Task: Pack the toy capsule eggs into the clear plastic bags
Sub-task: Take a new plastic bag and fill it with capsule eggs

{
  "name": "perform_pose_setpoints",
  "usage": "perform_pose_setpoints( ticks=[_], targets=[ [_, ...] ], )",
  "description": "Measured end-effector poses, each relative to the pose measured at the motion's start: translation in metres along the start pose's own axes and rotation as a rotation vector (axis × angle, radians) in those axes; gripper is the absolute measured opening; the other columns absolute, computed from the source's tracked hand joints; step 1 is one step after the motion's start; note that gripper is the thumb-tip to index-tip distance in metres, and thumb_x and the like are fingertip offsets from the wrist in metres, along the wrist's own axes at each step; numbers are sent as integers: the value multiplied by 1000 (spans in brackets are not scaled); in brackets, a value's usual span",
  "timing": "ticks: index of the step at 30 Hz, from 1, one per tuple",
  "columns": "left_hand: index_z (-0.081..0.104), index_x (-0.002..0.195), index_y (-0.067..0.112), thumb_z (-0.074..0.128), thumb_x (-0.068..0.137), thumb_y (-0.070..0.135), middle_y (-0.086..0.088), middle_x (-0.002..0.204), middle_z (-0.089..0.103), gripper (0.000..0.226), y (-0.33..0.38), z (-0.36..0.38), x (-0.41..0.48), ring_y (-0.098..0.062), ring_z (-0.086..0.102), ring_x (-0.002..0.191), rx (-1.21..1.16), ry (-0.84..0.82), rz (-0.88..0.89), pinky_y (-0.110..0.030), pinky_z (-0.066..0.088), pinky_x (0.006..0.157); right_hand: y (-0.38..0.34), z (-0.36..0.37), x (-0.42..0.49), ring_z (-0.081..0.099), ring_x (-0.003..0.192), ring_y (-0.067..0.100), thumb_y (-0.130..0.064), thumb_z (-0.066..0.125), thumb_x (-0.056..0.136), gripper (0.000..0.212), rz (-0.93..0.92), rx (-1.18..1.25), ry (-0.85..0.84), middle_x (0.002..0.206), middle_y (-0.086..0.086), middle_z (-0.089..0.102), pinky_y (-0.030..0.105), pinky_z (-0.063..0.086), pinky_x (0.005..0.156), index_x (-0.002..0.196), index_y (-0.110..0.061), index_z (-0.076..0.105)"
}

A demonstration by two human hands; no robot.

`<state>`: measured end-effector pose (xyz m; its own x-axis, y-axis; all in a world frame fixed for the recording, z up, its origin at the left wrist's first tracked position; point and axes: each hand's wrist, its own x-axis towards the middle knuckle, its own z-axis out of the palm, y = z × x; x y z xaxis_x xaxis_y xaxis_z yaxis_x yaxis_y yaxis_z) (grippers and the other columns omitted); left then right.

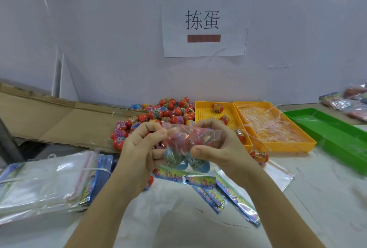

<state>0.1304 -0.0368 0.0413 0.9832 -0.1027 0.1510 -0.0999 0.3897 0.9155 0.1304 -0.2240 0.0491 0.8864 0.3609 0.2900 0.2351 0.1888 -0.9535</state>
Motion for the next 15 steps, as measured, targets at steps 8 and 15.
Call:
perform_pose_setpoints(
  ticks=[8,15],
  targets=[
    [73,64,25,75,55,45,-4,73,75,22,0,-3,2,-11,67,50,134,215,181,-20,54,48,-2,7,1,71,82,18,-47,78,73,20,-27,-100,100,85,0,74,27,56,74,87,-34,69],
    [80,81,26,76,57,47,-8,71,74,32,-3,0,-1,-17,62,57,241,42,50,-27,49,50,9,9,4,71,86,27,-55,87,53,49,16,11,106,89,8,74,36,59,72,91,-28,72]
  ],
)
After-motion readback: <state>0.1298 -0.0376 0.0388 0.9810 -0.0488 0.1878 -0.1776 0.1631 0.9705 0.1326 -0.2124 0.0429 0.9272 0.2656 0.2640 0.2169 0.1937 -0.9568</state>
